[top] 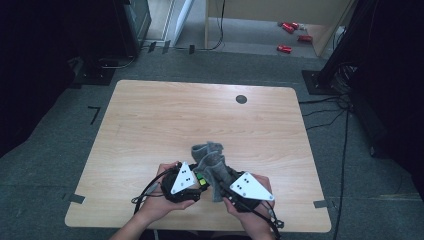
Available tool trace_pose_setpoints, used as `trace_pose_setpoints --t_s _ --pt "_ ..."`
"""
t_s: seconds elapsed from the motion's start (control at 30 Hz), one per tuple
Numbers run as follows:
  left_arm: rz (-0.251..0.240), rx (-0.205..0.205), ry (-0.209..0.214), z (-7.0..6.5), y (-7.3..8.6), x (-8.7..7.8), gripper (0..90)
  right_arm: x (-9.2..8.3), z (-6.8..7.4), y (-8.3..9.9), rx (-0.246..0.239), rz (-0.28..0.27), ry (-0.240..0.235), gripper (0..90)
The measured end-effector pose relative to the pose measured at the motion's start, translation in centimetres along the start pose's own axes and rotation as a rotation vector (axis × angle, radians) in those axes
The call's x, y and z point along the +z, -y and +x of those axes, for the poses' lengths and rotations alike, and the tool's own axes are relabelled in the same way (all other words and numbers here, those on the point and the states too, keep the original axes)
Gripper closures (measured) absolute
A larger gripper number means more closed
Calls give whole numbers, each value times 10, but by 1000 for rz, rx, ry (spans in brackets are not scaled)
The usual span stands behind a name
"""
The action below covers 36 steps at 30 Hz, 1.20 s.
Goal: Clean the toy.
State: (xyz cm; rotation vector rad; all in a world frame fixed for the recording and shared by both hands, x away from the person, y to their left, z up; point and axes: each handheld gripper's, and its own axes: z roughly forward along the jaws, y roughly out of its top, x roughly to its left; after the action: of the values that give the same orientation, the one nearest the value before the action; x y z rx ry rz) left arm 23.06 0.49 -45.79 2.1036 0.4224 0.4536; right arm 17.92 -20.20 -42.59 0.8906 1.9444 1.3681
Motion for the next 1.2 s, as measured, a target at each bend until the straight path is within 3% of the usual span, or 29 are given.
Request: trace_pose_setpoints --t_s 0.1,0.2,0.47,0.53,0.57,0.63,0.7,0.77,0.83,1.0,1.1,1.2 --pt "-10 20 1 -4 -2 -1 344 6 11 1 -5 15 -73 670" --pt "-1 21 -8 -3 0 -1 344 9 10 4 -8 26 -66 670" --pt "-28 0 -1 1 -1 -4 343 3 -26 12 109 57 70 672" --pt "-14 0 -1 1 -1 -3 343 1 -25 11 126 27 50 672" --pt "-9 0 -2 1 -1 -2 344 -1 -20 9 123 -3 8 672" --pt "-2 3 -1 0 0 -1 343 0 -8 5 90 -27 -50 671" --pt "-8 14 2 -3 -1 -1 343 4 2 4 57 -8 -69 670" --pt "1 27 -14 -4 -1 -1 344 8 6 6 35 14 -61 670" --pt "0 25 -12 -3 -1 -1 344 9 -1 8 67 16 -55 670" --pt "-24 5 -5 2 -2 -5 343 2 -25 12 136 31 48 672" --pt "-7 4 -7 2 0 -3 343 -2 -25 11 144 -14 6 670" --pt "2 19 5 -2 0 0 343 2 -9 8 92 -12 -37 670"
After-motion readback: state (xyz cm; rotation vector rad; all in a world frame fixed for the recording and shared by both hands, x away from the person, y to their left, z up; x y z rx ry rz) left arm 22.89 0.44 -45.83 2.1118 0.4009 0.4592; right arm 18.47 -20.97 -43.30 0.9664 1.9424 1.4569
